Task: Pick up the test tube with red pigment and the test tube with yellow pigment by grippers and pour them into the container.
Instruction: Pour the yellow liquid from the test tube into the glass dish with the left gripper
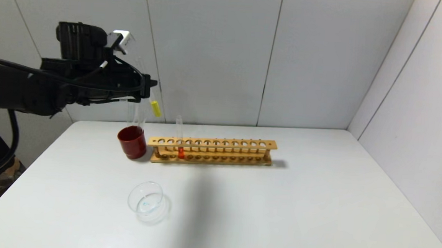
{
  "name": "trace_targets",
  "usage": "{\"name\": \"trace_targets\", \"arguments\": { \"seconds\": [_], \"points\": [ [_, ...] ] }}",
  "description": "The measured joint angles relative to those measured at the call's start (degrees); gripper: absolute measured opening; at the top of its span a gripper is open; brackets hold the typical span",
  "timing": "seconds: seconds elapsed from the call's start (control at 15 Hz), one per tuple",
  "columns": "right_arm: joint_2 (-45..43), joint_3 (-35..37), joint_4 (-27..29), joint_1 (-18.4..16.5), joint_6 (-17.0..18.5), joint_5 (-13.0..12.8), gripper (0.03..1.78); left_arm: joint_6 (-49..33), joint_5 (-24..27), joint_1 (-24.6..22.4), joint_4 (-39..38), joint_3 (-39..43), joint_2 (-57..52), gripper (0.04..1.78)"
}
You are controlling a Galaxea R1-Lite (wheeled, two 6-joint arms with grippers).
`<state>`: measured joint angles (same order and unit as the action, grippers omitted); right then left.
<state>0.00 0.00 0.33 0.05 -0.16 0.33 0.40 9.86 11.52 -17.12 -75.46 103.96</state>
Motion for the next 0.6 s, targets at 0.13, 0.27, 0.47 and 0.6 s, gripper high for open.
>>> {"name": "trace_targets", "arguments": {
  "seconds": [0.13,0.27,0.47,0.6],
  "points": [
    [0.0,0.0,0.0,0.0,0.0,0.0,1.75,3.0,0.1,0.1,0.1,3.0,-5.4,0.32],
    [0.0,0.0,0.0,0.0,0.0,0.0,1.75,7.4,0.1,-0.1,0.2,8.3,-11.5,0.32],
    [0.0,0.0,0.0,0.0,0.0,0.0,1.75,15.1,0.6,-0.1,0.3,16.5,-18.7,0.32],
    [0.0,0.0,0.0,0.0,0.0,0.0,1.75,20.2,1.1,-0.4,0.3,20.4,-21.2,0.32]
  ]
}}
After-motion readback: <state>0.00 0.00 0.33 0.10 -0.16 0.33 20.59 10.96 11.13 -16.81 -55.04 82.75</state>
